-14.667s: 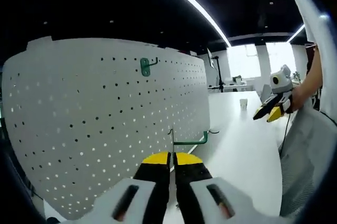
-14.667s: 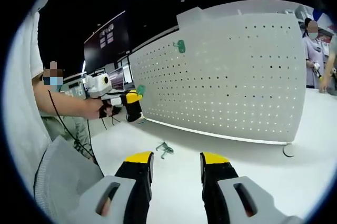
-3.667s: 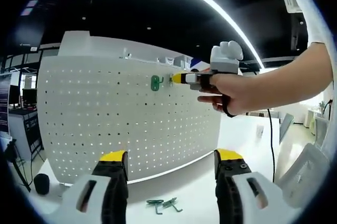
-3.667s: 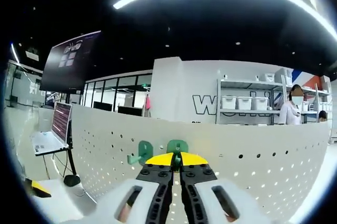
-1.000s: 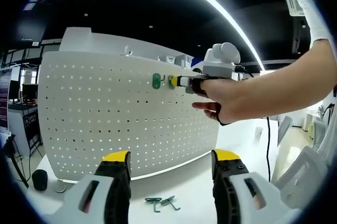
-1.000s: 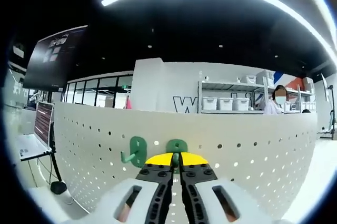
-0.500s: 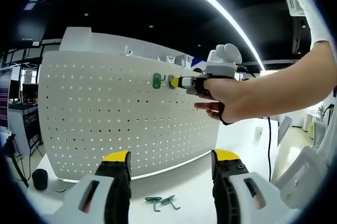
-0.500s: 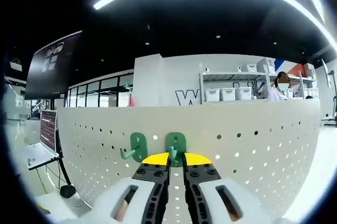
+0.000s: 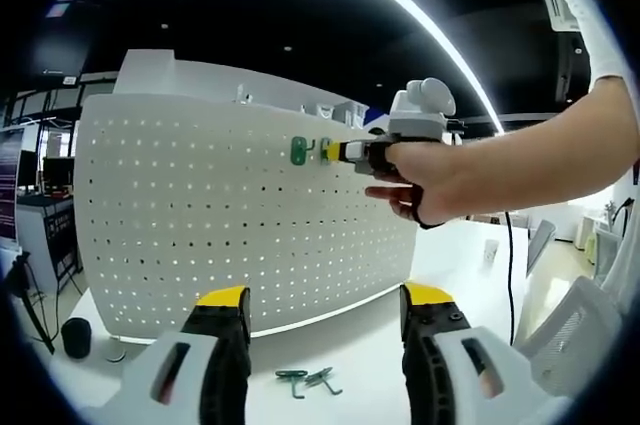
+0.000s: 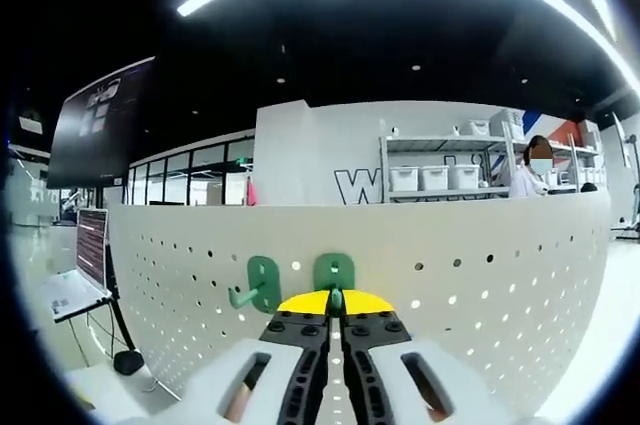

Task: Insert the hook assembly into the mounting plate slot until the hook locks in place.

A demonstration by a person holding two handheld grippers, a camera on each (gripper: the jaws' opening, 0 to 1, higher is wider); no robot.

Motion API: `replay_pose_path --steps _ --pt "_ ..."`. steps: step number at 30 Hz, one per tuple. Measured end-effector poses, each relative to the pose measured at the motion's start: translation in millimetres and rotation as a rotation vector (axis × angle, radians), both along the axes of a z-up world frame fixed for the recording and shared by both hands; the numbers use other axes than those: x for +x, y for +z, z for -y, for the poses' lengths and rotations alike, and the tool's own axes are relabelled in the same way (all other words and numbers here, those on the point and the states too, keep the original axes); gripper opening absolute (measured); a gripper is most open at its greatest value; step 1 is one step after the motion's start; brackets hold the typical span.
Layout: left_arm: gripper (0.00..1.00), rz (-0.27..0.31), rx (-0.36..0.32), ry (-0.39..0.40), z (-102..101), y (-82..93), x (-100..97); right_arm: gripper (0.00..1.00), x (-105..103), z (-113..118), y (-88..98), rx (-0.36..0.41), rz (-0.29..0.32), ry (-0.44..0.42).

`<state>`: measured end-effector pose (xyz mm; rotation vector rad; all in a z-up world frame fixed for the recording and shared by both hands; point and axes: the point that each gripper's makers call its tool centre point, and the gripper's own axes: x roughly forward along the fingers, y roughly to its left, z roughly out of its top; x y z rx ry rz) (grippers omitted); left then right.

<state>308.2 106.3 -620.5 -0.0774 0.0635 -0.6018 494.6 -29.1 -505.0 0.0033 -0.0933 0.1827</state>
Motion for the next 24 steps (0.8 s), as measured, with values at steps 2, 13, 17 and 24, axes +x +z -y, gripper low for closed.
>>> replay_pose_path --steps 2,13,17,24 --pt "0.62 -0.001 0.0 -0.001 0.5 0.1 -0.3 0.0 -0.2 0.5 1.1 0.001 0.002 -0.003" --pt "0.61 -0.002 0.003 -0.012 4.7 -0.3 -0.6 0.01 4.7 -1.8 -3.1 -0.029 -0.058 -0.047" --pt "0.61 -0.001 0.002 -0.013 5.1 0.9 0.0 0.01 6.3 -2.1 -5.5 -0.035 -0.075 -0.063" --pt "0.61 -0.004 -0.001 -0.01 2.8 -0.2 -0.9 0.02 4.2 -3.1 -6.4 -0.026 -0.082 -0.05"
